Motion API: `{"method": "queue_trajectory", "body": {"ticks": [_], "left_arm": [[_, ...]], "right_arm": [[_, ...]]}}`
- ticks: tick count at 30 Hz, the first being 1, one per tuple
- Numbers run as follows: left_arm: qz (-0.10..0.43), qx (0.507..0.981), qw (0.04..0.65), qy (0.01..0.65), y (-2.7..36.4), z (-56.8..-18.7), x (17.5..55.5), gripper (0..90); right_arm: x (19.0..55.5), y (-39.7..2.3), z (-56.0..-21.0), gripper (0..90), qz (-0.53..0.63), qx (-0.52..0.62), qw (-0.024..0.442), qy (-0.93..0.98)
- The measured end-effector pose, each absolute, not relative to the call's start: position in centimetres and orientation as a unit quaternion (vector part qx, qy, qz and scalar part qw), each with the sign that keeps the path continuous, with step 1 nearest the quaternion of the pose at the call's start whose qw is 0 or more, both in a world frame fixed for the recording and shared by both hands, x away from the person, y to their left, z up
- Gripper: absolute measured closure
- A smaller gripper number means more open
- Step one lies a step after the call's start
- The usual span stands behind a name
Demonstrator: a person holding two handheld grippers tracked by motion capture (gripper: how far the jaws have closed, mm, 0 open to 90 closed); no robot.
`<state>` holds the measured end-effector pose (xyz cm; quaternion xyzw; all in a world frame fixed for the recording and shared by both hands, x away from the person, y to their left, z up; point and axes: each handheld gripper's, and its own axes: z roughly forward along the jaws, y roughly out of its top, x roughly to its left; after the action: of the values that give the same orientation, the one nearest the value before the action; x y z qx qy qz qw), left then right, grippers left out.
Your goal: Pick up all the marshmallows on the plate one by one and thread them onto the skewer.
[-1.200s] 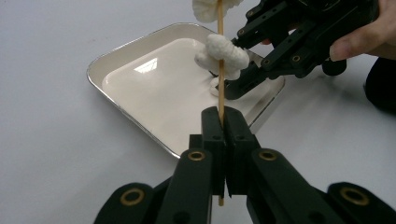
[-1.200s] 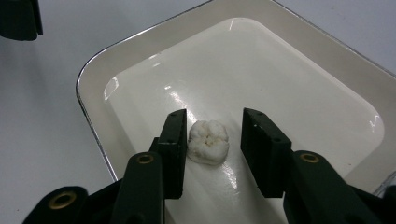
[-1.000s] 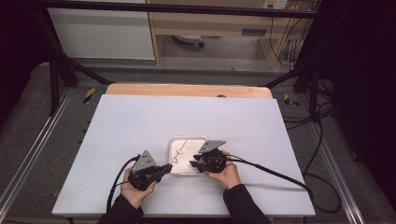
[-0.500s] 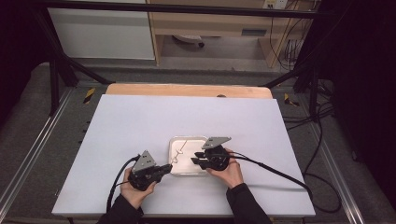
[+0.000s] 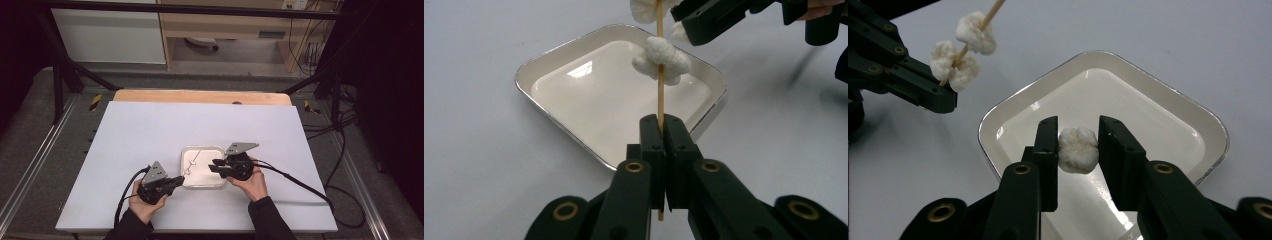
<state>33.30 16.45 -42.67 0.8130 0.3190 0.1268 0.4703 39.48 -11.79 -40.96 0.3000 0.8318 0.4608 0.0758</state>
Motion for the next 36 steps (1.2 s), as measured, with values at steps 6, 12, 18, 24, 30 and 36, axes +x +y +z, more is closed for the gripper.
{"method": "queue_trajectory", "body": {"ticks": [6,12,18,24,30,36], "left_arm": [[0.125,0.814,0.471,0.316,16.4,-42.6,33.3,88.5],[0.123,0.814,0.473,0.315,16.4,-42.6,33.2,88.4],[0.122,0.815,0.473,0.312,16.3,-42.6,33.2,88.5],[0.121,0.816,0.473,0.309,16.2,-42.6,33.1,88.5],[0.121,0.817,0.473,0.308,16.2,-42.6,33.1,88.5],[0.120,0.817,0.474,0.306,16.2,-42.6,33.1,88.5]], "right_arm": [[39.3,-12.8,-40.2,71.1,0.479,0.308,0.068,0.819],[39.0,-13.7,-39.5,71.3,0.491,0.313,0.066,0.810],[38.8,-14.5,-38.4,71.3,0.508,0.316,0.064,0.798],[38.6,-15.2,-37.5,71.4,0.525,0.317,0.064,0.787],[38.7,-15.6,-36.8,71.7,0.535,0.321,0.064,0.779],[38.8,-15.8,-36.0,71.7,0.544,0.318,0.066,0.773]]}}
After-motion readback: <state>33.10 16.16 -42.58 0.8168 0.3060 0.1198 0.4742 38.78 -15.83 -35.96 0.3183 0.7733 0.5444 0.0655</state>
